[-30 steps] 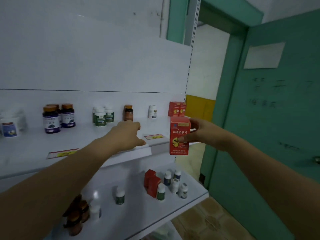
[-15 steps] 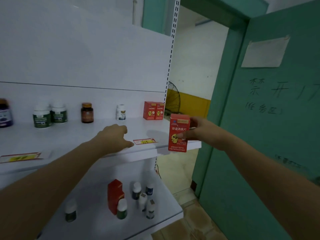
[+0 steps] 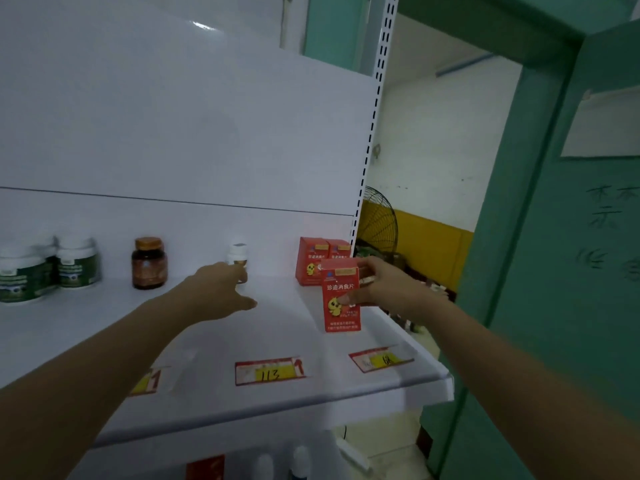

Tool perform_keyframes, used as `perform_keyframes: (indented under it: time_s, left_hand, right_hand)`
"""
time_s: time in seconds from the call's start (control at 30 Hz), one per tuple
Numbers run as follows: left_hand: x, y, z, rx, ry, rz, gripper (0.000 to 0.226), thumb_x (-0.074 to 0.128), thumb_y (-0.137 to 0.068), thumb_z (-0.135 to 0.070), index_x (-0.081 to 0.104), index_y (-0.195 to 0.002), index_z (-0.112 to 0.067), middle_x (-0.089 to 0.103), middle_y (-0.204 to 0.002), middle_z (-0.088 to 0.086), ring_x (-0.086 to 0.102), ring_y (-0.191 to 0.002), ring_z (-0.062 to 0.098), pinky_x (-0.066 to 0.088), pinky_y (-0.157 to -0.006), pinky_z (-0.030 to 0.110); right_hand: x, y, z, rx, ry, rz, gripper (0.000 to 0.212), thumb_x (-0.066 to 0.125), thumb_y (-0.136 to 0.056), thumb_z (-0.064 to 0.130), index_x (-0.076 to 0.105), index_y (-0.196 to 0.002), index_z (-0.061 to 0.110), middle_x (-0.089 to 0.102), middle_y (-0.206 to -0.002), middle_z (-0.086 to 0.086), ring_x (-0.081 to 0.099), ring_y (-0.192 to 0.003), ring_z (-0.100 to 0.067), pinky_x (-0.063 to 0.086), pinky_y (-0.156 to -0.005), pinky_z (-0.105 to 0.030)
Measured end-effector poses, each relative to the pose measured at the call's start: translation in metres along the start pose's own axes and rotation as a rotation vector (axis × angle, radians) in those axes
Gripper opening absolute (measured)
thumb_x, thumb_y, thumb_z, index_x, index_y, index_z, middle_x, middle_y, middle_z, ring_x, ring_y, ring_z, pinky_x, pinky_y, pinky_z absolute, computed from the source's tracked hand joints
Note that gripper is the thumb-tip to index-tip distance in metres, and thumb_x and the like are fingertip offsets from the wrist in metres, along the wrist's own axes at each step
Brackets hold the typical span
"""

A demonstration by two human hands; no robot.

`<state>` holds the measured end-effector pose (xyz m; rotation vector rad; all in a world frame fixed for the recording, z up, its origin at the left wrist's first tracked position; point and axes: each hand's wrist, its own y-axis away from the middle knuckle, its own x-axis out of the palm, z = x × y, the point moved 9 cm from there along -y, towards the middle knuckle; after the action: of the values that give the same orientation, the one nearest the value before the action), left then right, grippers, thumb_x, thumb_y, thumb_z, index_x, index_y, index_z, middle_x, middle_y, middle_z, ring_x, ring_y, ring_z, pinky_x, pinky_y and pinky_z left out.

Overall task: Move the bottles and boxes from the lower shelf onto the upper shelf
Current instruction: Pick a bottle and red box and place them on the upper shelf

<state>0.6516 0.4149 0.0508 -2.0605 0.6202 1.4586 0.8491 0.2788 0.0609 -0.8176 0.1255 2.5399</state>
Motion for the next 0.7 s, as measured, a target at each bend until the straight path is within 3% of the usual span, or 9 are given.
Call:
perform_keyframes:
  time_s: [0.2,0.33,0.43,0.53,0.7]
  left_hand:
    - [0.013,-0.033,0.012,-0.090,-0.021,0.010,0.057,0.061,-0.085,-0.045,0.046,-0.132,-0.018,0.054,-0.127,0.007,0.054,-0.111,0.023,0.046,-0.094,0.031]
    - [0.023,-0.042,0.016,-0.158,-0.045,-0.013,0.060,0.061,-0.084,-0.046,0.043,-0.136,-0.021,0.051,-0.130,0.006,0.052,-0.114,0.023,0.045,-0.094,0.032]
    - [0.031,-0.045,0.016,-0.209,-0.047,-0.016,0.063,0.061,-0.085,-0.045,0.041,-0.138,-0.020,0.048,-0.134,0.007,0.051,-0.118,0.024,0.044,-0.099,0.034]
    - [0.034,-0.047,0.014,-0.244,-0.057,-0.019,0.062,0.061,-0.085,-0.045,0.041,-0.138,-0.020,0.048,-0.134,0.007,0.050,-0.118,0.023,0.043,-0.100,0.035]
    - [0.028,-0.050,0.002,-0.237,-0.063,-0.065,0.058,0.061,-0.086,-0.043,0.044,-0.136,-0.020,0.050,-0.130,0.006,0.052,-0.114,0.023,0.043,-0.096,0.030]
  right_hand:
    - [0.010,-0.075,-0.024,-0.002,-0.010,0.066,0.054,0.081,-0.069,0.007,0.049,-0.112,0.019,0.060,-0.095,0.008,0.062,-0.091,-0.011,0.055,-0.079,-0.028]
    - [0.013,-0.114,-0.036,-0.013,-0.061,0.114,0.056,0.078,-0.070,-0.001,0.047,-0.115,0.012,0.060,-0.093,0.005,0.062,-0.087,-0.012,0.057,-0.074,-0.028]
    - [0.015,-0.135,-0.036,-0.049,-0.048,0.157,0.048,0.078,-0.070,-0.002,0.052,-0.108,0.012,0.064,-0.097,-0.001,0.063,-0.096,-0.020,0.055,-0.085,-0.037]
    - [0.015,-0.150,-0.035,-0.105,0.034,0.176,0.057,0.083,-0.065,0.003,0.056,-0.116,0.008,0.068,-0.108,-0.007,0.065,-0.104,-0.023,0.055,-0.089,-0.042]
    - [0.012,-0.160,-0.026,-0.218,0.226,0.158,0.049,0.081,-0.070,0.010,0.064,-0.115,0.010,0.069,-0.110,-0.005,0.063,-0.100,-0.017,0.047,-0.081,-0.025]
